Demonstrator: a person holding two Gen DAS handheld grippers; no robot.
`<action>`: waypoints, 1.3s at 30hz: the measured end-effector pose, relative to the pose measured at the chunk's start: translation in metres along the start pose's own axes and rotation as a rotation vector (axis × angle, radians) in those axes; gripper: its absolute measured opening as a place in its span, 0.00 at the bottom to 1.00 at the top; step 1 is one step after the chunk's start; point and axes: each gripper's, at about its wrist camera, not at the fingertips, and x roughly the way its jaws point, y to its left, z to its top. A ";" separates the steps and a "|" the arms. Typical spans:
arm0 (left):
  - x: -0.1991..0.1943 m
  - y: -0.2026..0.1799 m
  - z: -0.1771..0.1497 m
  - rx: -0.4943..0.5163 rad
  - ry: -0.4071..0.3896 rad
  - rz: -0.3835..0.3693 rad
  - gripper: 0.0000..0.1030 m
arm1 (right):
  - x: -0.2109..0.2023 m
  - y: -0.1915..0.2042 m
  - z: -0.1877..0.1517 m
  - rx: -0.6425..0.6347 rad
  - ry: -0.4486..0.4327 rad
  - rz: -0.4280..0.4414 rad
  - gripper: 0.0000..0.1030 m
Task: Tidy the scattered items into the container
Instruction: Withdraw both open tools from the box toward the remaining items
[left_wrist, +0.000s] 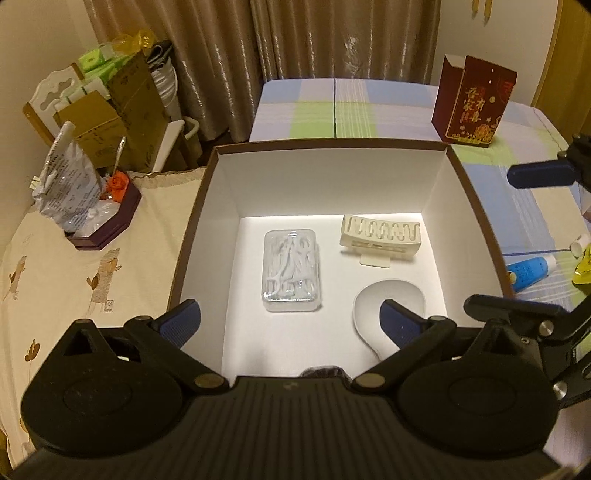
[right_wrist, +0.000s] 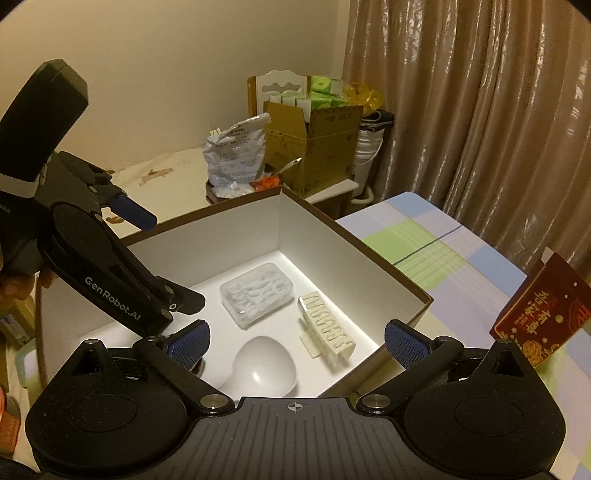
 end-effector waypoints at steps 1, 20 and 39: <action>-0.004 -0.001 -0.002 -0.005 -0.004 0.002 0.99 | -0.004 0.001 -0.001 0.002 -0.004 0.001 1.00; -0.079 -0.035 -0.053 -0.083 -0.059 0.050 0.99 | -0.079 0.021 -0.040 0.004 -0.058 0.035 1.00; -0.145 -0.081 -0.106 -0.165 -0.087 0.110 0.99 | -0.141 0.036 -0.077 -0.042 -0.086 0.120 1.00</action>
